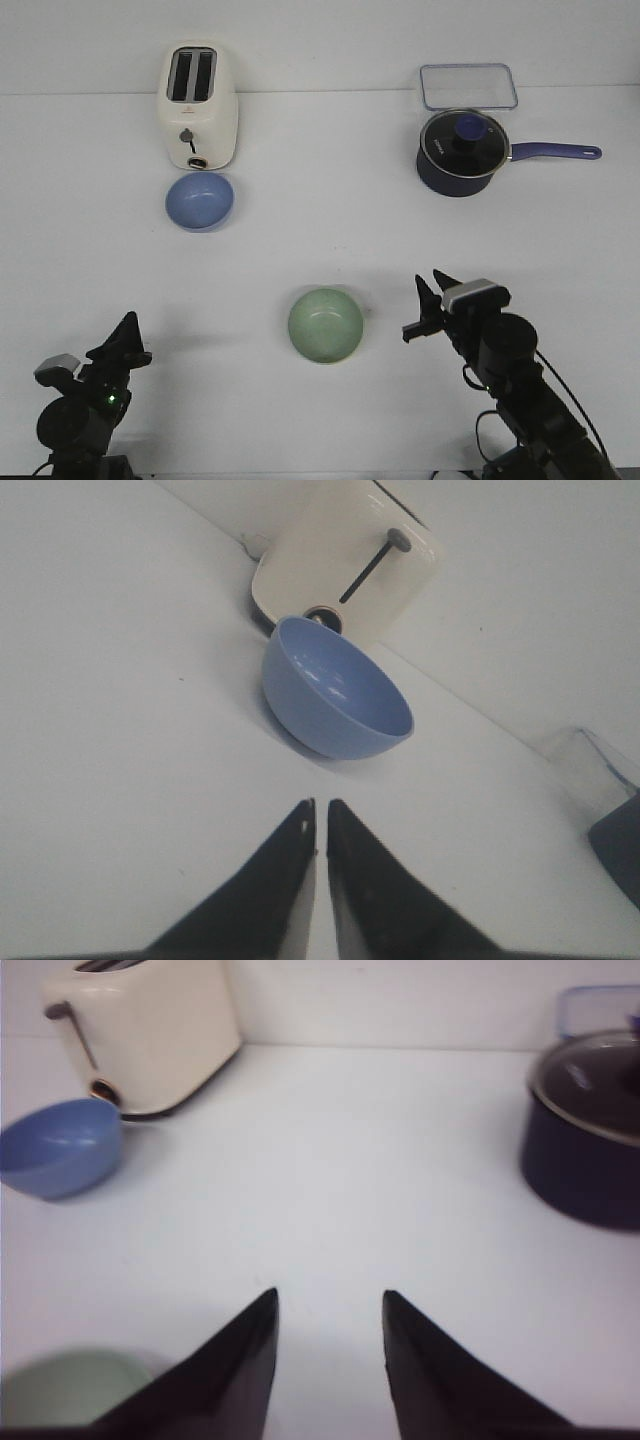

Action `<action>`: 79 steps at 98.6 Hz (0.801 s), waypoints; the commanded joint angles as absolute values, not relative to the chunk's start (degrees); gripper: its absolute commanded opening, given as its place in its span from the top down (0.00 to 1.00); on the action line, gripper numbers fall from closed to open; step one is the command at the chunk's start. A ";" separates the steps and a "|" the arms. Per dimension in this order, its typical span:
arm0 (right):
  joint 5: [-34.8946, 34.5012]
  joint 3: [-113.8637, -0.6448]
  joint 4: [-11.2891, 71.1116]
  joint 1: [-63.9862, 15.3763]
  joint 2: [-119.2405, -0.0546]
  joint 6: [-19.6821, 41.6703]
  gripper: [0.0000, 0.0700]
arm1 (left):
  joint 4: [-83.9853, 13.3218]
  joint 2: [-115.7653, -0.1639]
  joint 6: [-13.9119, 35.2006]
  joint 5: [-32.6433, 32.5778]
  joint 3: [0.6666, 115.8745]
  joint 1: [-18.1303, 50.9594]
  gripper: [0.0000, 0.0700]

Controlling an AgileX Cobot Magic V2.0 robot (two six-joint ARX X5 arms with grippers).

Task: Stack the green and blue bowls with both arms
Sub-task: 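Open the right gripper and pull it back toward the robot, then reach the left gripper to the light blue bowl rim and grasp it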

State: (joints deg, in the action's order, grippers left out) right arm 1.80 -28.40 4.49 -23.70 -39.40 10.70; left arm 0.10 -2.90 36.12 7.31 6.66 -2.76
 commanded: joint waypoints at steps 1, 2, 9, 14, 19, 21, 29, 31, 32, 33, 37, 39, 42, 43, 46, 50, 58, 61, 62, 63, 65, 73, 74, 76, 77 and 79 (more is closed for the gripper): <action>3.11 -24.80 4.25 -23.33 -34.81 10.24 0.71 | 0.49 -5.02 34.11 7.60 10.87 -2.81 0.98; 3.20 -24.27 4.43 -23.24 -34.04 10.28 0.71 | 0.30 -5.50 33.61 7.60 11.42 -2.81 0.98; 3.57 -21.28 5.82 -22.90 -29.65 11.20 0.71 | -1.10 -10.09 29.93 7.57 15.59 -2.83 0.98; 4.40 -20.03 7.18 -22.81 -27.40 12.27 0.71 | -1.78 -14.55 27.18 7.57 18.59 -2.83 0.98; 5.13 -19.49 9.04 -22.79 -25.63 12.67 0.71 | -2.02 -19.81 24.73 7.57 21.47 -2.83 0.98; 5.26 -19.40 9.80 -22.81 -24.97 12.62 0.71 | -2.00 -22.09 23.90 7.55 22.61 -2.83 0.98; 5.67 -19.40 11.73 -22.81 -23.90 12.60 0.71 | -1.67 -31.57 21.10 7.55 27.27 -2.83 0.98; 5.67 -19.40 11.94 -22.81 -23.86 12.62 0.71 | -1.61 -34.02 20.73 7.55 28.47 -2.83 0.98; 5.67 -19.40 12.05 -22.81 -23.86 12.62 0.71 | -1.58 -35.22 20.56 7.55 29.06 -2.83 0.98; 5.67 -19.40 12.14 -22.81 -23.81 12.64 0.71 | -1.54 -36.42 20.47 7.57 29.69 -2.83 0.98; 5.67 -19.40 12.16 -22.81 -23.77 12.69 0.71 | -1.61 -41.19 20.32 7.57 32.23 -2.81 0.97; 5.67 -19.40 12.14 -22.81 -23.77 12.71 0.71 | -1.63 -43.46 20.32 7.60 33.52 -2.83 0.96; 5.67 -19.40 12.14 -22.81 -23.77 12.82 0.71 | -1.67 -46.74 20.32 7.66 35.38 -2.81 0.92; 5.65 -19.40 12.14 -22.81 -23.77 12.84 0.71 | -1.65 -47.81 20.32 7.70 36.01 -2.81 0.90; 5.65 -19.40 12.16 -22.81 -23.79 13.02 0.71 | -1.61 -50.98 20.12 8.14 37.85 -2.81 0.81; 5.65 -19.40 12.19 -22.81 -23.79 13.17 0.71 | -1.50 -54.89 19.66 8.88 40.14 -2.81 0.67; 5.65 -19.40 12.23 -22.81 -23.79 13.23 0.71 | -0.89 -62.26 18.28 10.20 44.38 -2.76 0.37; 5.65 -19.40 12.23 -22.81 -23.77 13.23 0.71 | -0.47 -64.90 17.72 10.39 45.82 -2.76 0.30; 5.65 -19.40 12.23 -22.81 -23.77 13.23 0.71 | -0.27 -65.73 17.52 10.44 46.28 -2.76 0.29; 5.65 -19.40 12.23 -22.81 -23.79 13.23 0.71 | -0.19 -66.57 17.37 10.52 46.72 -2.76 0.28; 5.65 -19.40 12.23 -22.81 -23.79 13.23 0.71 | 0.05 -68.23 17.15 10.63 47.62 -2.76 0.27; 5.65 -19.40 12.23 -22.81 -23.79 13.23 0.71 | 0.08 -74.91 17.12 10.98 51.53 -2.74 0.28; 5.65 -19.40 12.23 -22.81 -23.79 13.23 0.71 | 0.08 -75.72 17.15 11.09 52.01 -2.74 0.28; 5.65 -19.40 12.23 -22.81 -23.79 13.23 0.71 | 0.08 -77.41 17.15 11.35 52.97 -2.72 0.28; 5.65 -19.40 12.23 -22.81 -23.79 13.23 0.71 | 0.08 -78.22 17.15 11.55 53.45 -2.72 0.28; 5.65 -19.40 12.23 -22.81 -23.79 13.23 0.71 | 0.08 -79.88 17.12 11.90 54.39 -2.72 0.28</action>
State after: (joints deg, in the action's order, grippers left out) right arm 5.63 -19.40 12.80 -22.50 -23.70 12.47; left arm -0.12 -74.59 18.48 10.83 51.48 -2.74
